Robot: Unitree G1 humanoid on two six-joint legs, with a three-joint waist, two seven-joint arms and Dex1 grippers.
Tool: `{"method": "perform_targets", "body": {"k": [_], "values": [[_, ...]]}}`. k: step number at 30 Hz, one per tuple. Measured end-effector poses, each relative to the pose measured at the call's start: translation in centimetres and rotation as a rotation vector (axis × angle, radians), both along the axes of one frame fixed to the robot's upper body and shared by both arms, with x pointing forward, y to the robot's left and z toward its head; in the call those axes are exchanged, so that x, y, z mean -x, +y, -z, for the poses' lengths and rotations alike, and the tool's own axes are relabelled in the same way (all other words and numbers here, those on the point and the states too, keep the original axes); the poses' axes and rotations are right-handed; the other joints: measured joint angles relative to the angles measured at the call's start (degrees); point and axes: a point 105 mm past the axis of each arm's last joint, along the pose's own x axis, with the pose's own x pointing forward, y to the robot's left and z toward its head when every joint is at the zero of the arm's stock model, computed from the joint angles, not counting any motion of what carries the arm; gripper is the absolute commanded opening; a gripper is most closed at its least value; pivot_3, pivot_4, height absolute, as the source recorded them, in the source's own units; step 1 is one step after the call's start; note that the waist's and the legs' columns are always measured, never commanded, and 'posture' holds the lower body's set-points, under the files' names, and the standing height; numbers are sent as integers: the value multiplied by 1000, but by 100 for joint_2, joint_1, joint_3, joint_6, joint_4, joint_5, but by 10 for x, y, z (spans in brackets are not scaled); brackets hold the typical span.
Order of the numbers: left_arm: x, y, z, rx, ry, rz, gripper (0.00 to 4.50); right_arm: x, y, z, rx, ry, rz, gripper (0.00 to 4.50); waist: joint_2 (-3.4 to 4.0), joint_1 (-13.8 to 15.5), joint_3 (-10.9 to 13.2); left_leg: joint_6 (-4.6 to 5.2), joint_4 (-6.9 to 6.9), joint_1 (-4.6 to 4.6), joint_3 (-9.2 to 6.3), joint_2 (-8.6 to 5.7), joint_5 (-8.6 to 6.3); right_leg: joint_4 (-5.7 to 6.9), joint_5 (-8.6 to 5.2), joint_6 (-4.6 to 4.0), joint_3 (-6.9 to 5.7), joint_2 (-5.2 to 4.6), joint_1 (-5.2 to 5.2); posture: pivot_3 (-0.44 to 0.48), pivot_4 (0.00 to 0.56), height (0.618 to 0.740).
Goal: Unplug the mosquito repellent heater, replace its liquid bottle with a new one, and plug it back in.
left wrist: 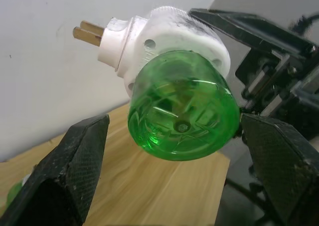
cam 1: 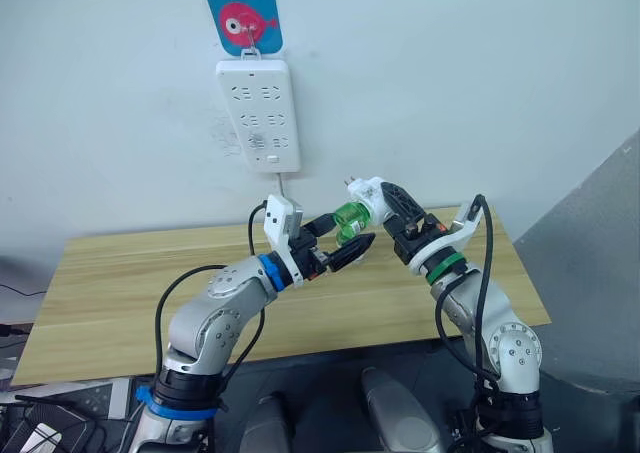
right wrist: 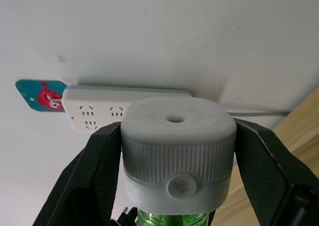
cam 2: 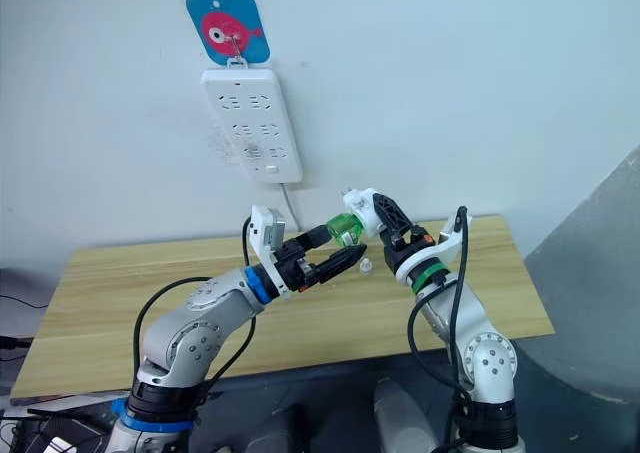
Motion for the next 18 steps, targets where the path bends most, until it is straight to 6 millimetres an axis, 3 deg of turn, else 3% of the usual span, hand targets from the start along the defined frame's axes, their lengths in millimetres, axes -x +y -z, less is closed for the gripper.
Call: {"method": "perform_targets", "body": {"k": [8, 17, 18], "values": [[3, 1, 1, -74, -67, 27, 4500, 4, -9, -10, 248, -172, 4, 2991, 0, 5, 0, 0, 0, 0, 3, 0, 0, -1, 0, 0, 3, 0, -2, -254, 191, 733], [-3, -11, -8, -118, -101, 40, 4500, 12, 5, -16, 391, -302, -48, 2991, 0, 4, 0, 0, 0, 0, 4, 0, 0, -1, 0, 1, 3, 0, -2, -259, 191, 733], [-4, -11, -9, -114, -104, 38, 4313, 12, 5, -16, 401, -307, -46, 2991, 0, 4, 0, 0, 0, 0, 4, 0, 0, -2, 0, 1, 4, 0, -2, -258, 192, 733]]}}
